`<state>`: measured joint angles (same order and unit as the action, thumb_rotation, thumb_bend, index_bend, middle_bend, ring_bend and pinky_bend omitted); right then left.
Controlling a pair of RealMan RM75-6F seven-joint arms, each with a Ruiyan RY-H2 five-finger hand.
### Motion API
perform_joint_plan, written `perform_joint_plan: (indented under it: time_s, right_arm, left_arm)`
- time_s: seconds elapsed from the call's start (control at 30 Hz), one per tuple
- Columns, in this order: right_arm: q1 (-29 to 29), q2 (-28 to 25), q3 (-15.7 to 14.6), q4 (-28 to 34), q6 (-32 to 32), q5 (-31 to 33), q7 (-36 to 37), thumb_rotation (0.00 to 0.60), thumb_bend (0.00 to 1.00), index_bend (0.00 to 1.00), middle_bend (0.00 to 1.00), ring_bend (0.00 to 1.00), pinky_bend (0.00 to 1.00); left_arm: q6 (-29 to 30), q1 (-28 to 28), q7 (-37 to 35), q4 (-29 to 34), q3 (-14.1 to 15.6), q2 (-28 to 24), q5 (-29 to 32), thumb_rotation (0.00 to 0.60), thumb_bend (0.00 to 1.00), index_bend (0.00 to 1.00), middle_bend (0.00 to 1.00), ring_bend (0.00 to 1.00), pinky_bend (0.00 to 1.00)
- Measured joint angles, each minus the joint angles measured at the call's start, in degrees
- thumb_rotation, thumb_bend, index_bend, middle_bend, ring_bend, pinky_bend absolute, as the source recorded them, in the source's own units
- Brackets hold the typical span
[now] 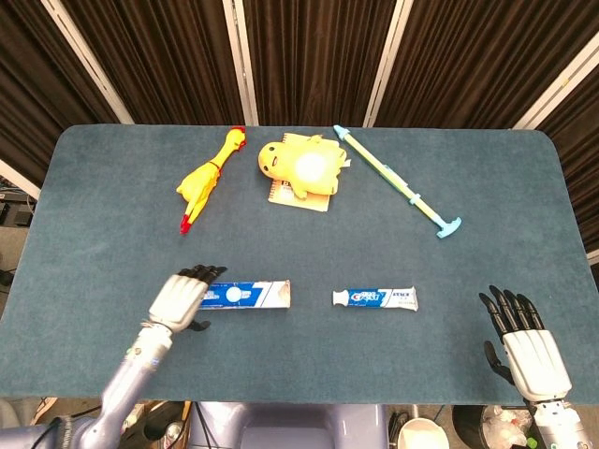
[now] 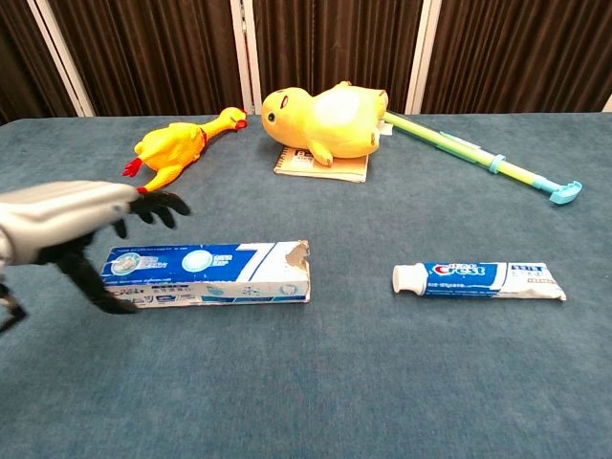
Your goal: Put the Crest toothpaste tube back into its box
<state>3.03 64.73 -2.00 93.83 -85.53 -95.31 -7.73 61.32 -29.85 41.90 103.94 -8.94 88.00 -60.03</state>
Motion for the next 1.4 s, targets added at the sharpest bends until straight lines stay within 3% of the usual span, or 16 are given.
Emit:
perform_joint_plan:
  time_s: [0.13, 0.37, 0.6, 0.73, 0.9, 1.17, 1.3, 1.4]
  right_arm:
    - [0.01, -0.04, 0.02, 0.07, 0.05, 0.11, 0.35, 0.6, 0.49, 0.0, 0.0, 0.0, 0.08]
    - [-0.03, -0.11, 0.0, 0.2, 0.04, 0.16, 0.52, 0.6, 0.49, 0.0, 0.0, 0.0, 0.08]
    - [-0.09, -0.12, -0.01, 0.26, -0.07, 0.11, 0.61, 0.6, 0.49, 0.0, 0.0, 0.0, 0.08]
    - [-0.1, -0.11, -0.02, 0.19, -0.08, 0.11, 0.58, 0.6, 0.49, 0.0, 0.0, 0.0, 0.08]
    - [-0.13, -0.2, -0.05, 0.54, 0.21, 0.43, 0.53, 0.6, 0.49, 0.0, 0.0, 0.0, 0.08]
    - [0.56, -0.4, 0.65, 1.15, 0.56, 0.44, -0.7, 0.6, 0.49, 0.0, 0.0, 0.0, 0.08]
    - [2.1, -0.34, 1.69, 2.08, 2.35, 0.92, -3.09, 0.6, 0.49, 0.1, 0.13, 0.07, 0.08]
    - [3.93, 0.04, 2.62, 3.5, 5.2, 1.79, -6.11, 0.6, 0.49, 0.11, 0.15, 0.09, 0.08]
  left_arm:
    - [1.32, -2.53, 2.9, -1.6, -0.81, 4.0, 3.69, 0.6, 0.19, 0.18, 0.27, 0.26, 0.36]
    - [2.82, -4.16, 3.91, -4.23, -0.65, 6.65, 6.02, 0.6, 0.21, 0.2, 0.3, 0.29, 0.38]
    - [3.91, -4.68, 3.35, -6.48, 0.14, 7.71, 7.16, 0.6, 0.4, 0.37, 0.51, 0.49, 0.52]
    - [4.39, -4.57, 2.25, -6.78, 0.7, 7.22, 6.38, 0.6, 0.42, 0.4, 0.54, 0.51, 0.54]
    - [4.79, -3.97, -1.2, -6.12, 1.65, 4.32, 1.85, 0.6, 0.42, 0.4, 0.54, 0.51, 0.54]
    - [6.52, -3.18, -8.65, -6.73, 3.86, -2.15, -12.03, 0.6, 0.42, 0.4, 0.54, 0.51, 0.54]
    - [9.0, -2.9, -14.1, -8.07, 4.41, -5.63, -20.11, 0.6, 0.42, 0.4, 0.54, 0.51, 0.54]
    - [11.18, -2.45, -18.86, -8.44, 4.33, -8.18, -23.22, 0.6, 0.42, 0.4, 0.54, 0.51, 0.54]
